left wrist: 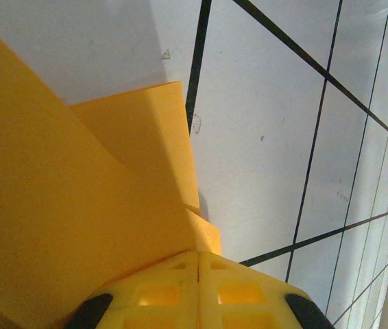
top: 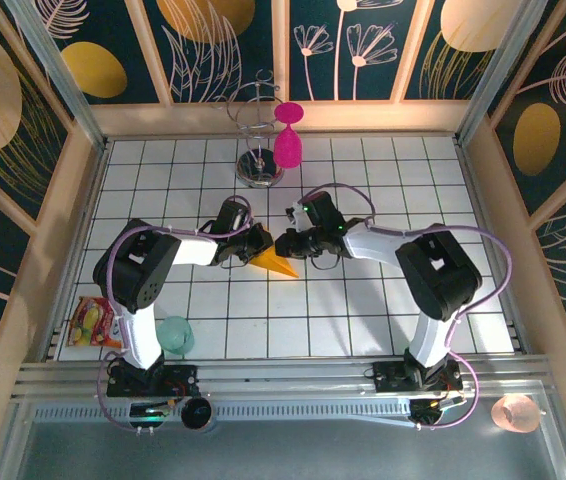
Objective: Fold a paper plane with a square sheet of paper (pick it up from the middle)
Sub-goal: Fourth fold the wing at the center of the table.
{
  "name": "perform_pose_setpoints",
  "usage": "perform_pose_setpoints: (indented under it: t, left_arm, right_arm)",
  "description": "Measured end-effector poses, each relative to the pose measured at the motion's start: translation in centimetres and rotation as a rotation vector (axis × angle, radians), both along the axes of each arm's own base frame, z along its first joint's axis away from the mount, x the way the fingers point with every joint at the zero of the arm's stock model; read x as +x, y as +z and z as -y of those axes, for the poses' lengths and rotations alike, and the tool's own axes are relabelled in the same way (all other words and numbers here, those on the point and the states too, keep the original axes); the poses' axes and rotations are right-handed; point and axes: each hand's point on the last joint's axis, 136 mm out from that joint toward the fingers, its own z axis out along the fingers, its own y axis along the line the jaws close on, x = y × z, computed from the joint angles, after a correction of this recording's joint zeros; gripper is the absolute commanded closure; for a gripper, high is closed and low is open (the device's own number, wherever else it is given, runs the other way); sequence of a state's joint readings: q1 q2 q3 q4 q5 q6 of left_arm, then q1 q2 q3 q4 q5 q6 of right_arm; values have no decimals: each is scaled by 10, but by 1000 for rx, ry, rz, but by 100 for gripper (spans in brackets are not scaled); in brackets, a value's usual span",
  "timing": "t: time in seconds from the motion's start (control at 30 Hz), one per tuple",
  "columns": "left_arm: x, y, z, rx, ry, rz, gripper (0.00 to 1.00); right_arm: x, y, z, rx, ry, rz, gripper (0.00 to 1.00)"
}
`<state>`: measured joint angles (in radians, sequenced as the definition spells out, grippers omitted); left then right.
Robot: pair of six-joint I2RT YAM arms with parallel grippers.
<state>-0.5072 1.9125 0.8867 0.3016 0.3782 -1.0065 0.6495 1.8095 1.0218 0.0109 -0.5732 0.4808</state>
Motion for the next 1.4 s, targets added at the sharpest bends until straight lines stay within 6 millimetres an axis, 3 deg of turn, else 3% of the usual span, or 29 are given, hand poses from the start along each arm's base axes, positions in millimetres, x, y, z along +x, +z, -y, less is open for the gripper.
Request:
perform_pose_setpoints:
  t: [0.33, 0.77, 1.4]
  left_arm:
    - [0, 0, 0, -1, -5, 2, 93]
    - [-1, 0, 0, 4, -6, 3, 93]
    - [0, -1, -1, 26, -5, 9, 93]
  right_arm:
    - [-6, -41, -3, -58, 34, -96, 92]
    - [-8, -48, -1, -74, 39, -101, 93]
    - [-28, -54, 23, -118, 36, -103, 94]
